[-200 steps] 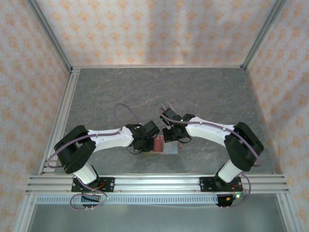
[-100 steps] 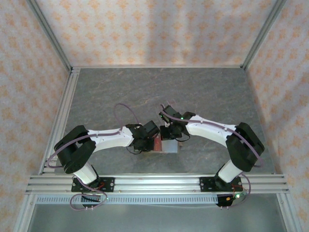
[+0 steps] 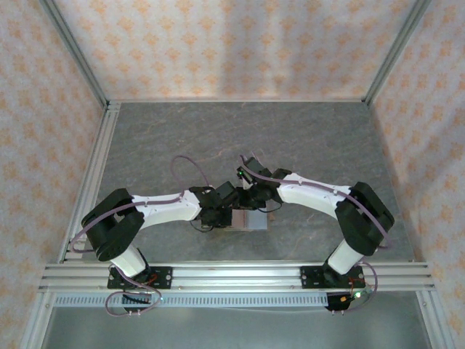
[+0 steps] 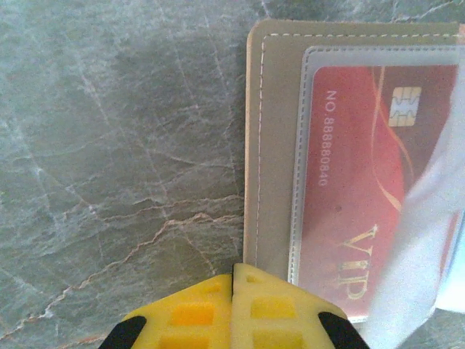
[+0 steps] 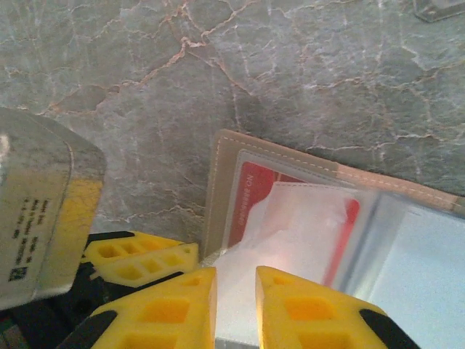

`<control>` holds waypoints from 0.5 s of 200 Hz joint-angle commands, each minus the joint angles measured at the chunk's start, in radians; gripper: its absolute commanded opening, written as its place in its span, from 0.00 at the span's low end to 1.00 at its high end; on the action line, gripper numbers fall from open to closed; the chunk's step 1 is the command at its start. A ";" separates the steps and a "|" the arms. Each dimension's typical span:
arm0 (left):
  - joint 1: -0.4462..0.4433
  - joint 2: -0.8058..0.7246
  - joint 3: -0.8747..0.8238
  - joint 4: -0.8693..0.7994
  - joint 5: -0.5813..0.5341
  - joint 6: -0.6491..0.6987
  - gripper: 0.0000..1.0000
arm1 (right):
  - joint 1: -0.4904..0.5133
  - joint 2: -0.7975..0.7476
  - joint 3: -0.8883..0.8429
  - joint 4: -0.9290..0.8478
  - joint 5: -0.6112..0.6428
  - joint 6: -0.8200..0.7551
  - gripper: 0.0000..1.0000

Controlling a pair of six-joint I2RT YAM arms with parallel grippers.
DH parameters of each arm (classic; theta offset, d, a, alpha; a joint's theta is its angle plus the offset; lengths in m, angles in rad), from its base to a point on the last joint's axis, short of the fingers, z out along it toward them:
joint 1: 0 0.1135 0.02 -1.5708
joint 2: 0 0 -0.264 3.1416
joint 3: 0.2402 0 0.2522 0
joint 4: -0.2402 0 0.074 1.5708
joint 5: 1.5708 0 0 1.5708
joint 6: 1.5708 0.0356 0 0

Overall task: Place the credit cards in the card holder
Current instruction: Flip over the card slot in the card holder.

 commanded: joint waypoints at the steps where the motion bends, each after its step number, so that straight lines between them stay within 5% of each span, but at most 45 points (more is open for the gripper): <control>1: -0.008 -0.025 0.022 -0.018 -0.026 -0.007 0.00 | 0.004 0.021 0.010 0.034 -0.028 0.028 0.21; 77: 0.052 -0.208 -0.061 -0.089 -0.061 -0.010 0.00 | 0.004 -0.018 0.062 0.001 -0.003 0.006 0.26; 100: 0.085 -0.291 -0.084 -0.116 -0.058 -0.002 0.00 | 0.000 -0.040 0.102 -0.063 0.090 -0.005 0.27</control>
